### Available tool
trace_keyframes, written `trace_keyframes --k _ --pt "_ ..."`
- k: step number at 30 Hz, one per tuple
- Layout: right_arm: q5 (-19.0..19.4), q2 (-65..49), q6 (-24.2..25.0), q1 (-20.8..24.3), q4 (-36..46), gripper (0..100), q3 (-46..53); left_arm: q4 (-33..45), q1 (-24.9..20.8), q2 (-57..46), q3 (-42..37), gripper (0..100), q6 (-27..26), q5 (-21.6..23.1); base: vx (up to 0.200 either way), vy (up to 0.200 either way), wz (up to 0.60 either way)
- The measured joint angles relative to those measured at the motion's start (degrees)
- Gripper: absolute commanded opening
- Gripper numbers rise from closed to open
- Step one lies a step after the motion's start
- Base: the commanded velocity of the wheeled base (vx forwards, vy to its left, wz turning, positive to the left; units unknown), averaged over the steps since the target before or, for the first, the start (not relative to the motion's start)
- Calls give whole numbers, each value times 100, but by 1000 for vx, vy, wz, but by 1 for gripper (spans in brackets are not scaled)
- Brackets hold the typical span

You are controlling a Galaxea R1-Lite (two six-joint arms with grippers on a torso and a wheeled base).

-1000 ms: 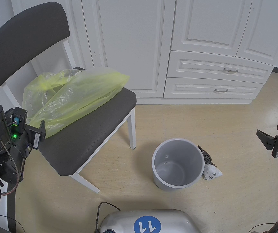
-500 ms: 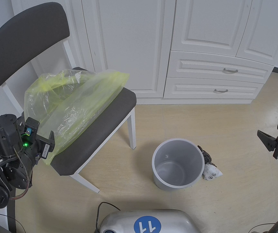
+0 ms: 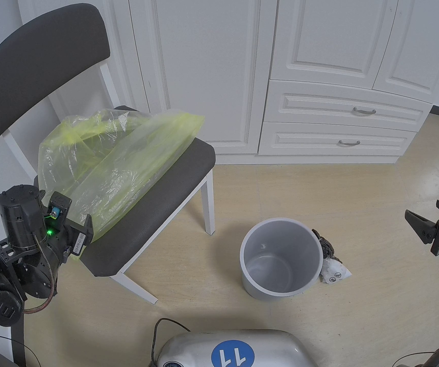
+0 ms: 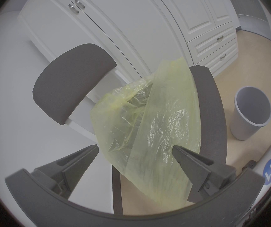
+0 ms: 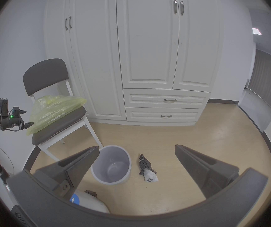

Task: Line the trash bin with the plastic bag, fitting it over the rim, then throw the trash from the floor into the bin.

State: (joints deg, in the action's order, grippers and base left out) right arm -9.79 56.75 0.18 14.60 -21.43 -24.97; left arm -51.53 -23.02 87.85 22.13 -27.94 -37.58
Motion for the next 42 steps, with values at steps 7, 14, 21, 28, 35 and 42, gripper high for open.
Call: trace_keyframes --k 7,14,21,28,35,42 --pt "5 -11 -7 11 -18 100 30 24 -44 -168 -146 100 -38 0 0 0 0" --pt "2 -30 -9 16 -44 100 41 51 22 -513 -204 100 -68 -5 0 0 0" --pt "5 -55 -11 11 -51 100 44 297 315 -922 -155 100 -206 0 0 0 0" --pt "2 -61 -18 16 -46 100 46 825 485 -1312 -168 100 -205 447 0 0 0" --pt "2 -61 -18 16 -29 100 59 939 179 -1423 -143 100 -197 586 0 0 0" --pt "2 -63 -23 11 -18 100 63 946 -324 -1307 -171 100 -205 589 0 0 0"
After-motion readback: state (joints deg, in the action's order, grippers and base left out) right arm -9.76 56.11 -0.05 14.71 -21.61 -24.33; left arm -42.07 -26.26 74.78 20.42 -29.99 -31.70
